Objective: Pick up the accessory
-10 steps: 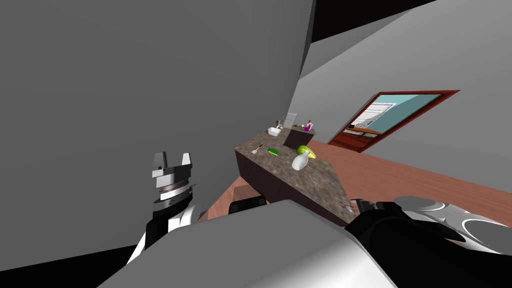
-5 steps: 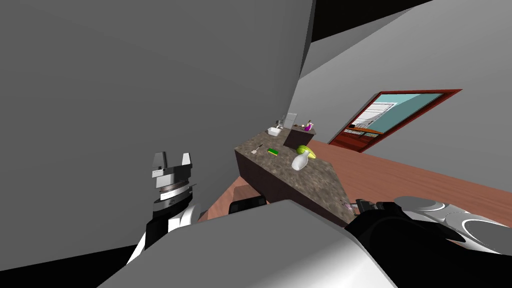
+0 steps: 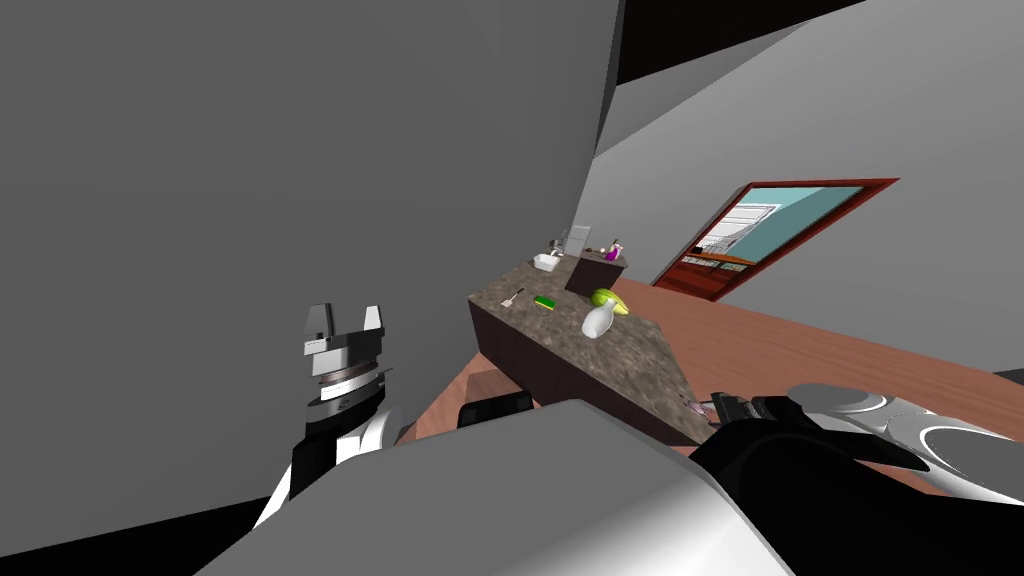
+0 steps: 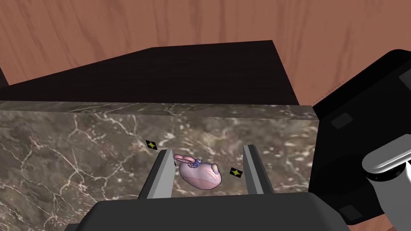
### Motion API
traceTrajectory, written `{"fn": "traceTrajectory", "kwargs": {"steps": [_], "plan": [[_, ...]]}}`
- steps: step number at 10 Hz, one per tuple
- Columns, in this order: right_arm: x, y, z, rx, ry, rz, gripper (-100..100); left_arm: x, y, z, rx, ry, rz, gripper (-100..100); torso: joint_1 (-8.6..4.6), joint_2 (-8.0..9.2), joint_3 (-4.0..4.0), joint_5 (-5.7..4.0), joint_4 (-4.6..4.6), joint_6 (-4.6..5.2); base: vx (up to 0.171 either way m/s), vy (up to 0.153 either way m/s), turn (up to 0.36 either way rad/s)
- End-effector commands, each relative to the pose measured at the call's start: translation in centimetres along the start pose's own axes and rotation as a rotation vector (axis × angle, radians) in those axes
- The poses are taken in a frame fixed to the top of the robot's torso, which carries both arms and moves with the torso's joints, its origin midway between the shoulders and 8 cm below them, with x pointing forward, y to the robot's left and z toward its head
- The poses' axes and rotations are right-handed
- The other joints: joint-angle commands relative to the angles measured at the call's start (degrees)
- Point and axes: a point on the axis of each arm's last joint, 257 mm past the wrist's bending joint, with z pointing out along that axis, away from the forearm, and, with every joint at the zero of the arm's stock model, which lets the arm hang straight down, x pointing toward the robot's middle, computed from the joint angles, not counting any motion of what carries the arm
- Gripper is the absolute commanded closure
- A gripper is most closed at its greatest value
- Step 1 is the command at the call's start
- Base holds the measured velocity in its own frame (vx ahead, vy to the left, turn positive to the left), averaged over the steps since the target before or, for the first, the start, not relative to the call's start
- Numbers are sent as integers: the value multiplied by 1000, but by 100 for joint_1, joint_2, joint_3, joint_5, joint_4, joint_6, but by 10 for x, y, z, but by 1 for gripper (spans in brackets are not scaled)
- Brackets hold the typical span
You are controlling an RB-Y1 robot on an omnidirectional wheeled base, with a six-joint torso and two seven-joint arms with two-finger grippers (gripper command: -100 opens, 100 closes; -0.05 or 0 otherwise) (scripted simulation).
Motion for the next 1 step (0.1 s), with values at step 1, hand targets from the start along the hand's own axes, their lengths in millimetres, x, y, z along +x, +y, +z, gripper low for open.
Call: {"fn": "traceTrajectory", "kwargs": {"steps": [1], "plan": [[0,0,0,0,0,0,0,0,0,0,0,0,0,0,0,0,0,0,0,0,0,0,0]]}}
